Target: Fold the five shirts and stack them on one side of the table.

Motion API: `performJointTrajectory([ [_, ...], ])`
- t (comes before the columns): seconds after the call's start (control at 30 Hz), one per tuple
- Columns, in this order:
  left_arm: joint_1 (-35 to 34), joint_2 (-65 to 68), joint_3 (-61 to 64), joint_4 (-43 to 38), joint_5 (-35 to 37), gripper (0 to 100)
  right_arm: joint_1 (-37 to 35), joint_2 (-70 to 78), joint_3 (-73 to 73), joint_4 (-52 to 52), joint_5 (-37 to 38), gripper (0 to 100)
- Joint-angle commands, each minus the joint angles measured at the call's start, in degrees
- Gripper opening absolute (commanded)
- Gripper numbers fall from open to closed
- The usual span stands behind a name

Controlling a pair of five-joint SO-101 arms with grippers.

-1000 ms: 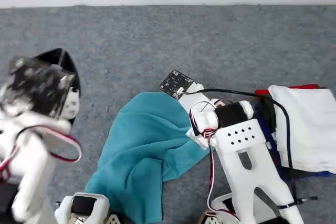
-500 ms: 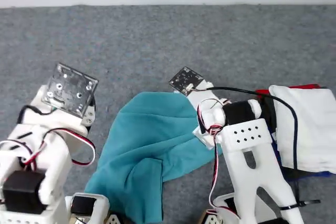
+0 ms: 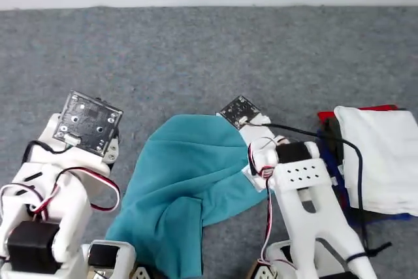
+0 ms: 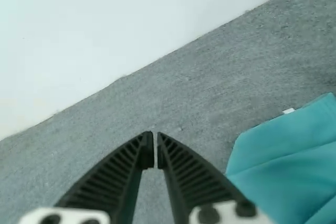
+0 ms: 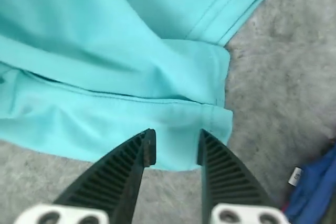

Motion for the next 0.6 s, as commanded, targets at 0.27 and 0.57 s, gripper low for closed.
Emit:
performJointTrajectory([
  [0.27, -4.22, -0.18, 0.13, -0.62, 0.0, 2, 5.32, 15.78, 4.13, -17.8, -0.79, 16.5],
  [0.57, -4.22, -0.18, 0.22, -0.53, 0.0, 2, 5.05, 24.48, -11.43, -9.19, -0.88, 1.0],
])
